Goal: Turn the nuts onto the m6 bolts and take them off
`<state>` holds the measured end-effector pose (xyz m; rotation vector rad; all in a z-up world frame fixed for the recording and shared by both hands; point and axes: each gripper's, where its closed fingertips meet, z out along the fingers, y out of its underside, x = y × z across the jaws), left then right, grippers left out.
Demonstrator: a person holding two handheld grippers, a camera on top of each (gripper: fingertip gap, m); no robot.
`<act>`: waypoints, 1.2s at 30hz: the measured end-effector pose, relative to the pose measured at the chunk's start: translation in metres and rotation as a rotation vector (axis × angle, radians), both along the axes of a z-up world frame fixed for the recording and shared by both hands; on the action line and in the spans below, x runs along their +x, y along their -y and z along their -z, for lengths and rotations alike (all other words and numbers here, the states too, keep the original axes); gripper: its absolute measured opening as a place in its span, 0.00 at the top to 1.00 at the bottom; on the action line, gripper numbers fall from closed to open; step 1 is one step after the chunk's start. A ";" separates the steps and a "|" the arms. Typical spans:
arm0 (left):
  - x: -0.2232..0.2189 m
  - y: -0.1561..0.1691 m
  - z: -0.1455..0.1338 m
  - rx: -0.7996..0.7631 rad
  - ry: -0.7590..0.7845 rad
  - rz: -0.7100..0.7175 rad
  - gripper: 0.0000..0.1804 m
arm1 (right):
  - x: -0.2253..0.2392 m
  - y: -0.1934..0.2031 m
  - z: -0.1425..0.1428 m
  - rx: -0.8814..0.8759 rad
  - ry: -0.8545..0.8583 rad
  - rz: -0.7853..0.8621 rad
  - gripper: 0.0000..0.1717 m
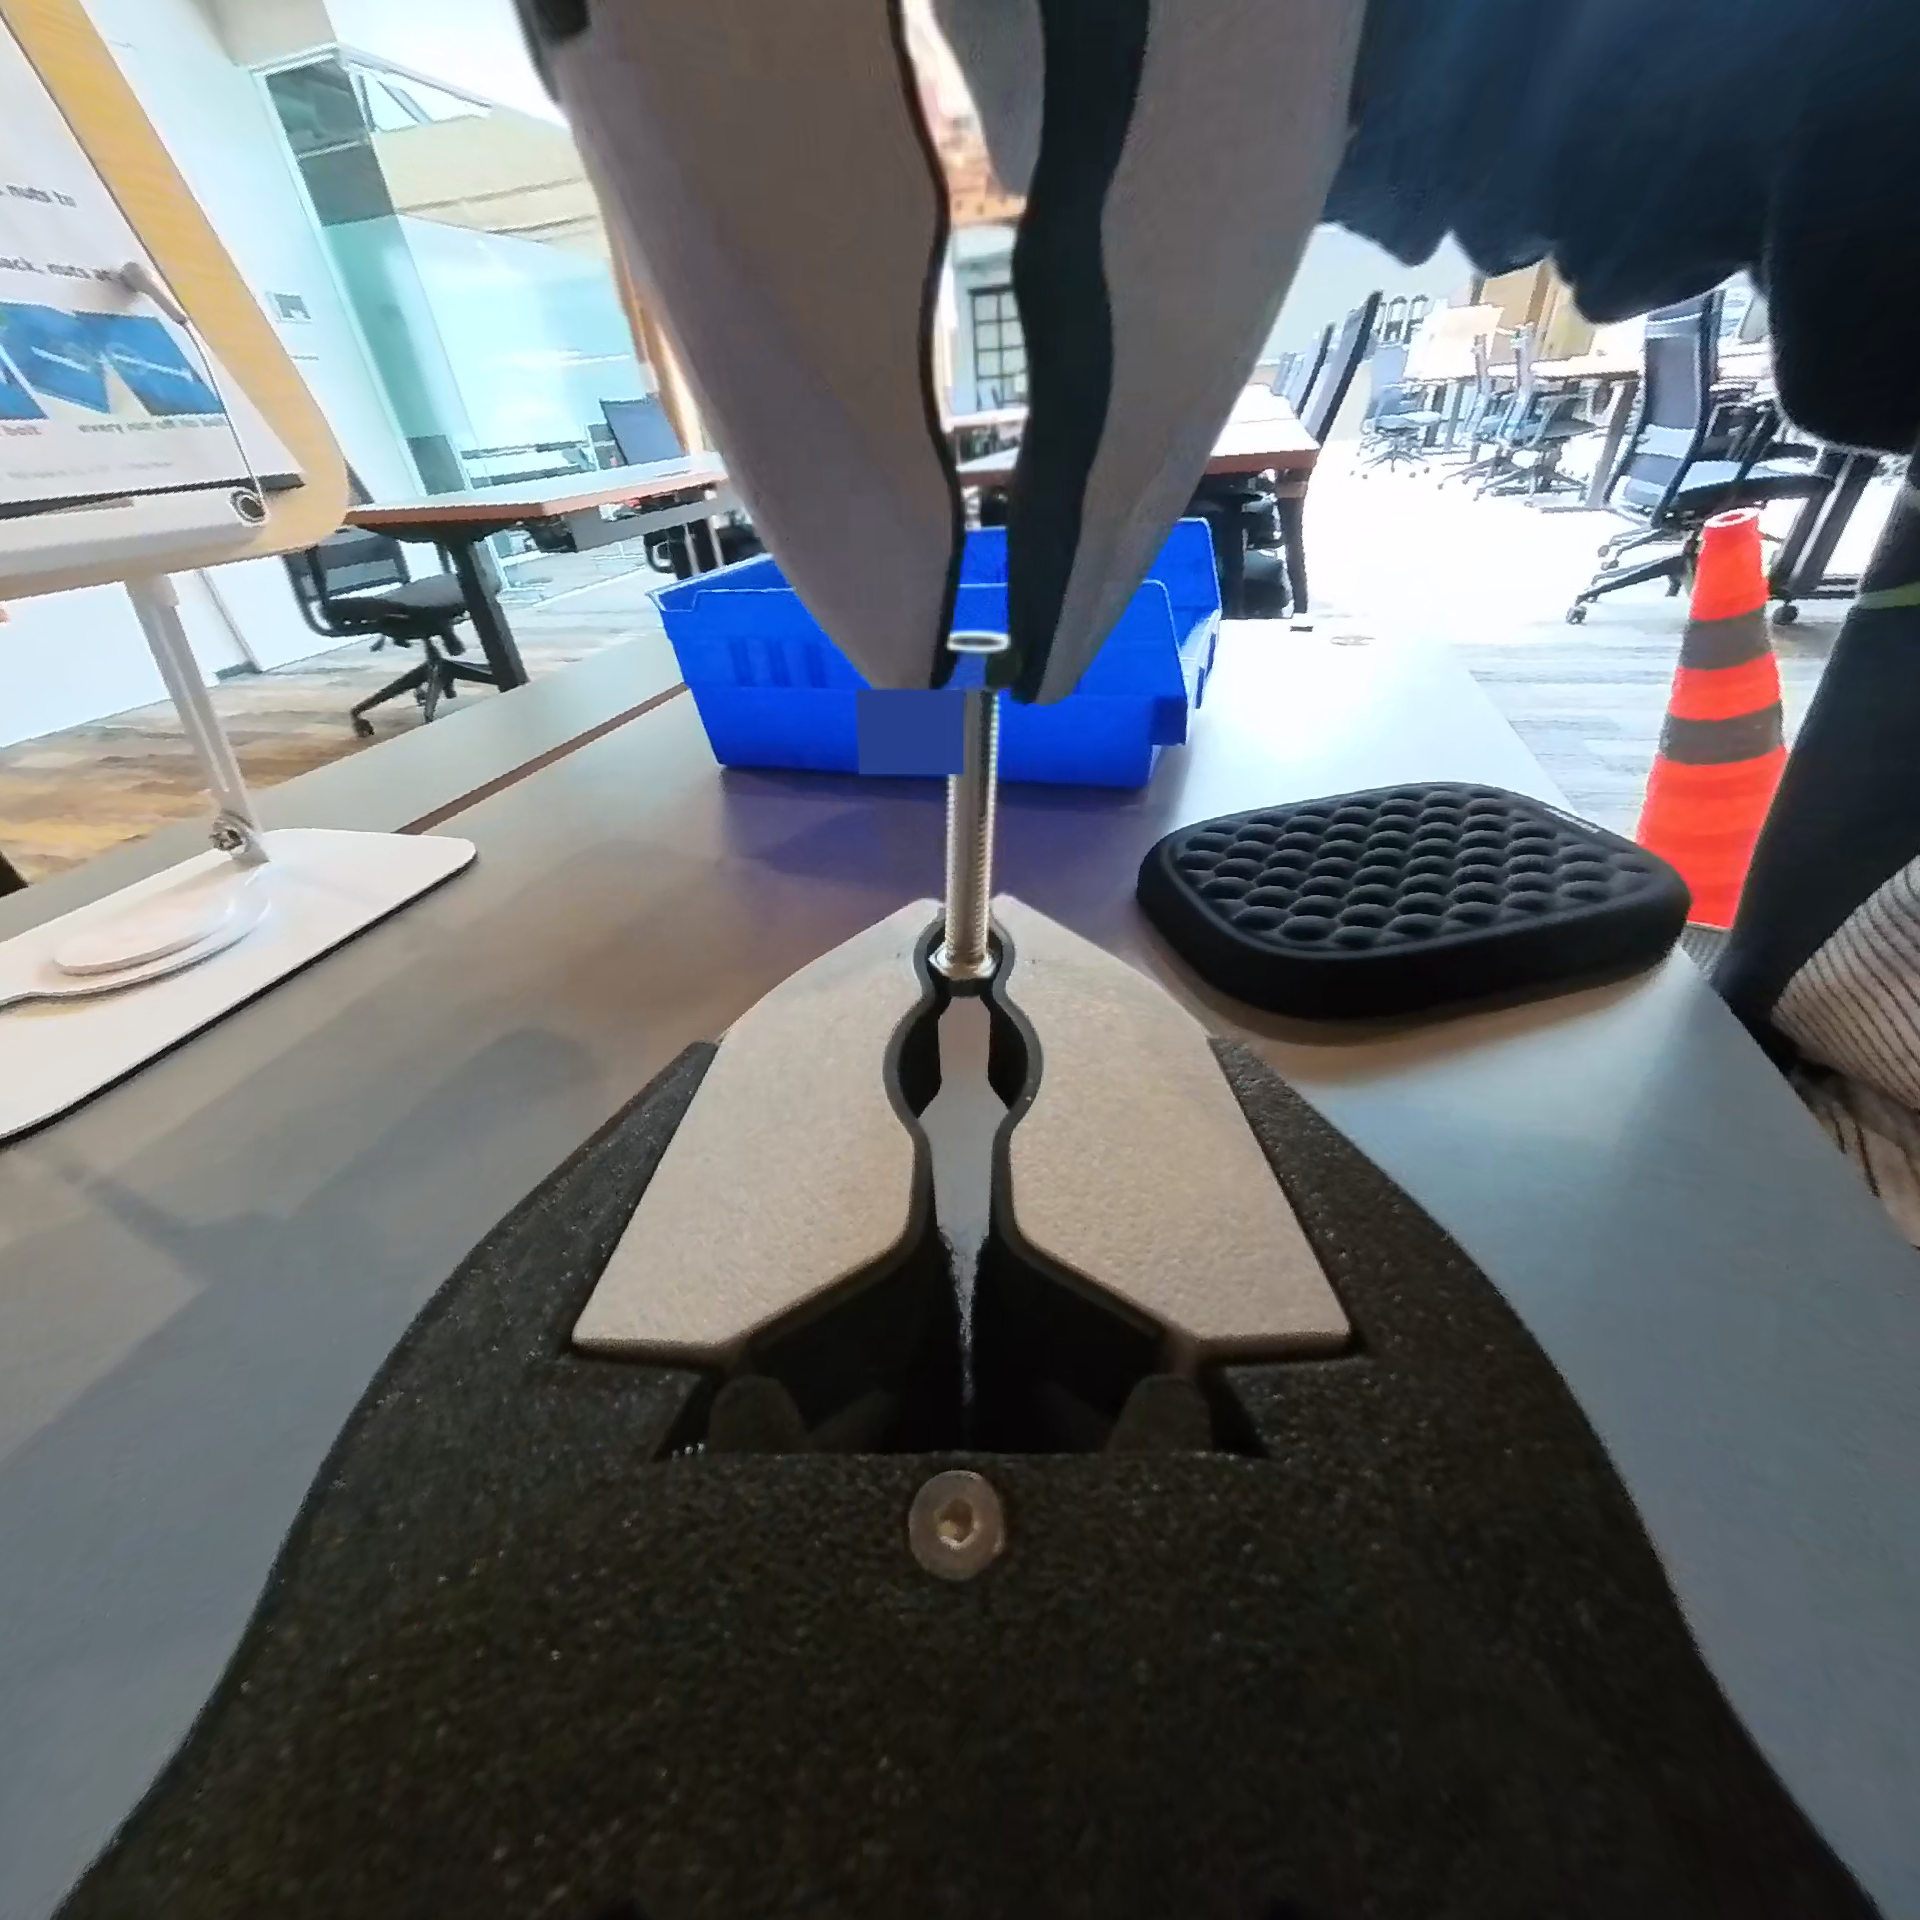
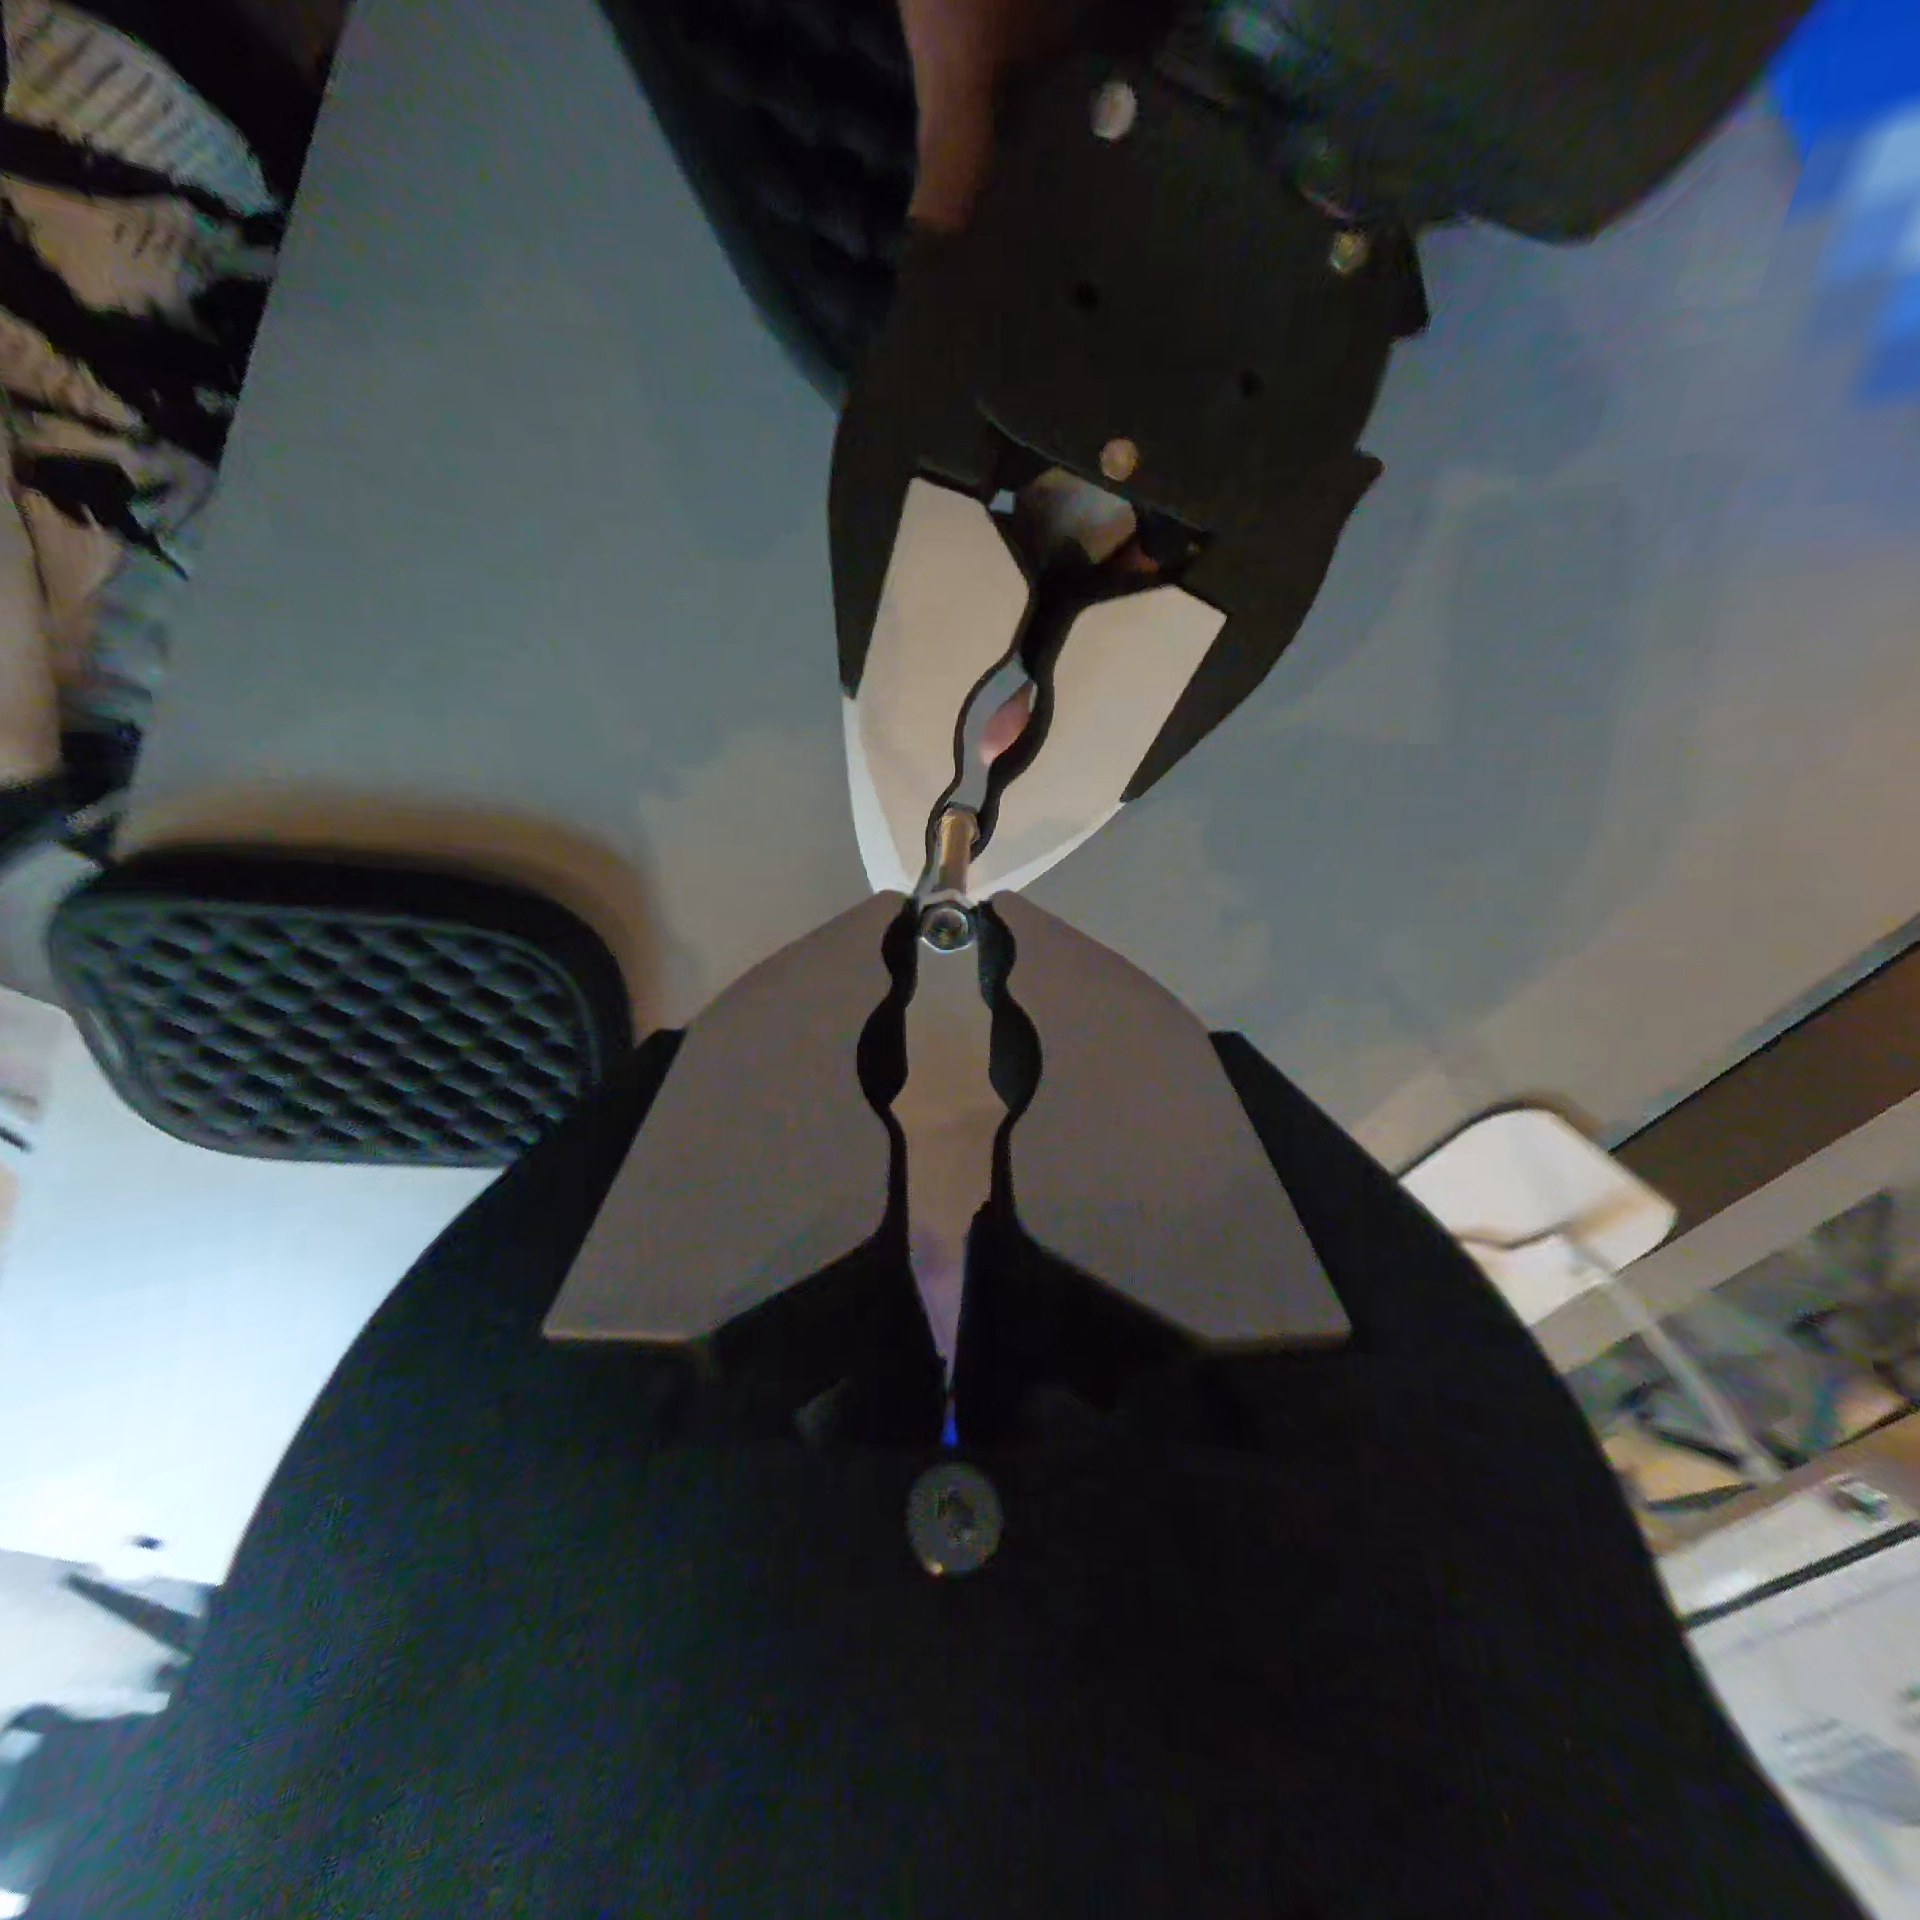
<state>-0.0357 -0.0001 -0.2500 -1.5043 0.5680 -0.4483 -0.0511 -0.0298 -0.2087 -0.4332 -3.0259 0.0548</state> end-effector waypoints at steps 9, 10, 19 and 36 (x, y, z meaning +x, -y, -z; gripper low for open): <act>0.002 0.002 -0.002 0.006 0.008 0.024 0.98 | 0.006 -0.002 -0.009 -0.015 -0.066 -0.333 0.81; 0.002 0.002 -0.002 0.006 0.010 0.027 0.98 | 0.005 -0.001 -0.007 -0.013 -0.089 -0.395 0.83; 0.004 0.003 -0.001 0.003 0.009 0.039 0.98 | 0.003 0.007 -0.005 -0.053 -0.098 -0.517 0.94; 0.003 0.002 -0.003 0.004 0.017 0.029 0.98 | 0.002 0.002 -0.012 -0.020 -0.113 -0.338 0.80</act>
